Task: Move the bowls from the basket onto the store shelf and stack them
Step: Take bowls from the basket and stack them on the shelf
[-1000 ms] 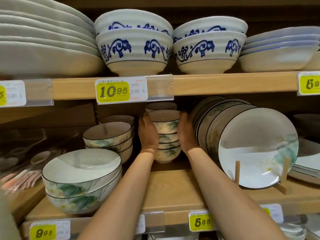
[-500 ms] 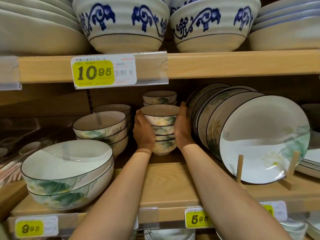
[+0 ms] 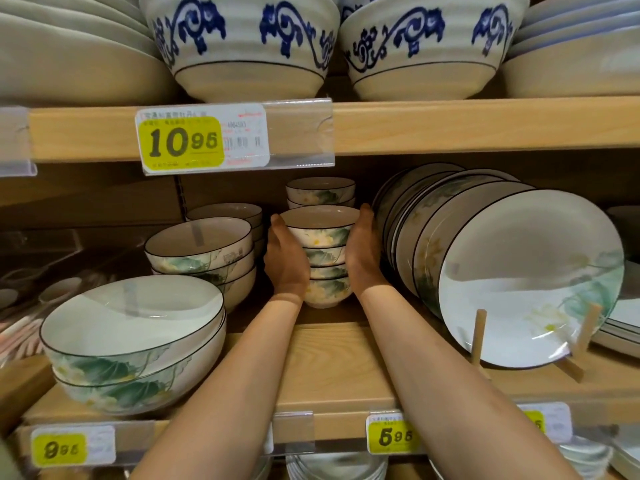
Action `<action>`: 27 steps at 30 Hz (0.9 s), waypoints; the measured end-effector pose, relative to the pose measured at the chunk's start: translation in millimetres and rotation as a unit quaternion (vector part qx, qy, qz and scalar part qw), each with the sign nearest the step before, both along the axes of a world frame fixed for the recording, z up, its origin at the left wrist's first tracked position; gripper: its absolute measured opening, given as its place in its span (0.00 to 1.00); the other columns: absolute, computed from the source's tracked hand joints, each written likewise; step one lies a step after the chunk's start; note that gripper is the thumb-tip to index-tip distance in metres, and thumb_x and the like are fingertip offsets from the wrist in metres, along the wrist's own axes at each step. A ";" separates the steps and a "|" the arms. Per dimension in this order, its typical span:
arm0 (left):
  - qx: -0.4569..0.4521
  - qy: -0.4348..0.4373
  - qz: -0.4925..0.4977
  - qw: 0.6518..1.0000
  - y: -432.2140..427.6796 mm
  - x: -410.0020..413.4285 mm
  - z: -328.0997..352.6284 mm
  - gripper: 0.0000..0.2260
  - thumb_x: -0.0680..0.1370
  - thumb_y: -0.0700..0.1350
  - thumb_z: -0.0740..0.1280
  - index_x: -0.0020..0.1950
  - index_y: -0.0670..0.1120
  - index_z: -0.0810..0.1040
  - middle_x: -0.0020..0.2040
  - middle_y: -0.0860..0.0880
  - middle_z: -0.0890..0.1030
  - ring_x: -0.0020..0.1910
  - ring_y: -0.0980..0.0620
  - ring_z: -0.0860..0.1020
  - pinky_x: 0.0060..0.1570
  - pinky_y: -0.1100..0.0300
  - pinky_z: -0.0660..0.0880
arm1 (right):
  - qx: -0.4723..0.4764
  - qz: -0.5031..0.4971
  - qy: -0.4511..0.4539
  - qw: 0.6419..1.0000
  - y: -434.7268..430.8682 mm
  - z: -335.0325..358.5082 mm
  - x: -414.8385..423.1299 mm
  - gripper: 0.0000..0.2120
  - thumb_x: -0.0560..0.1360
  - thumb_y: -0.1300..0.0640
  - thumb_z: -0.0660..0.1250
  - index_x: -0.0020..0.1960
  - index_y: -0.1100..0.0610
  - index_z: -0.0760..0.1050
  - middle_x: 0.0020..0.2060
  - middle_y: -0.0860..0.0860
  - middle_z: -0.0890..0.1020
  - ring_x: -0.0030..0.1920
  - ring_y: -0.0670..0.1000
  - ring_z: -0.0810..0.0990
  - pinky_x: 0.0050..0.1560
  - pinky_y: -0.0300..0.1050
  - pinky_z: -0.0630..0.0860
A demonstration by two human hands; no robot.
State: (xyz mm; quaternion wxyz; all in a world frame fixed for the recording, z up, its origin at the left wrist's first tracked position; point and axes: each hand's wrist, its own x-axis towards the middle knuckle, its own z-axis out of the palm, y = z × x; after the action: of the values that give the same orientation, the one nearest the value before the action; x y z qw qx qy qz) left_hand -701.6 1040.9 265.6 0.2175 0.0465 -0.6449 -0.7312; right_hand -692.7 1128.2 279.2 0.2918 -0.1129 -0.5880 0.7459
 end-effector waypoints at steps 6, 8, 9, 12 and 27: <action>0.016 -0.002 -0.010 1.000 1.7 1.8 -0.1 0.26 0.80 0.63 0.46 0.67 0.54 0.74 0.64 0.45 0.77 0.64 0.43 0.73 0.63 0.53 0.65 | 0.003 0.011 0.005 1.000 0.1 1.8 6.4 0.20 0.78 0.43 0.51 0.50 0.51 0.79 0.45 0.51 0.83 0.49 0.53 0.80 0.54 0.49 0.76; 0.029 -0.002 -0.029 0.999 -0.5 4.7 2.1 0.24 0.79 0.62 0.48 0.64 0.54 0.75 0.60 0.47 0.78 0.62 0.44 0.74 0.65 0.50 0.67 | 0.011 0.026 0.006 1.000 -0.3 3.4 13.1 0.21 0.78 0.43 0.51 0.54 0.52 0.78 0.49 0.53 0.83 0.51 0.54 0.80 0.60 0.53 0.75; 0.032 -0.001 -0.038 0.999 -2.3 8.0 4.1 0.23 0.80 0.61 0.49 0.63 0.53 0.76 0.59 0.48 0.79 0.61 0.44 0.75 0.66 0.49 0.68 | 0.019 0.036 0.005 0.999 -0.7 4.2 17.0 0.21 0.79 0.43 0.51 0.58 0.53 0.77 0.52 0.54 0.82 0.54 0.54 0.79 0.62 0.55 0.74; 0.044 0.007 -0.027 0.999 -7.7 17.6 16.2 0.20 0.81 0.54 0.52 0.64 0.47 0.76 0.62 0.44 0.78 0.62 0.43 0.74 0.67 0.46 0.67 | 0.045 0.063 -0.005 0.997 -0.4 9.2 32.3 0.23 0.81 0.43 0.49 0.70 0.52 0.68 0.64 0.55 0.76 0.63 0.55 0.75 0.69 0.54 0.68; -0.008 0.065 -0.107 0.992 -84.4 231.7 -9.7 0.12 0.80 0.47 0.57 0.51 0.46 0.79 0.48 0.47 0.85 0.52 0.48 0.83 0.55 0.57 0.78 | 0.003 0.215 0.091 0.972 -48.4 -30.8 176.9 0.14 0.79 0.60 0.58 0.44 0.51 0.80 0.41 0.49 0.86 0.47 0.49 0.85 0.45 0.39 0.80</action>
State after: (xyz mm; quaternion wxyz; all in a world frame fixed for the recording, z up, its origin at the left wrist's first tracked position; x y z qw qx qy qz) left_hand -469.9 956.5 255.8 0.1800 -0.0719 -0.6368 -0.7463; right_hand -515.8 1079.8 248.4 0.1772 0.0854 -0.5714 0.7968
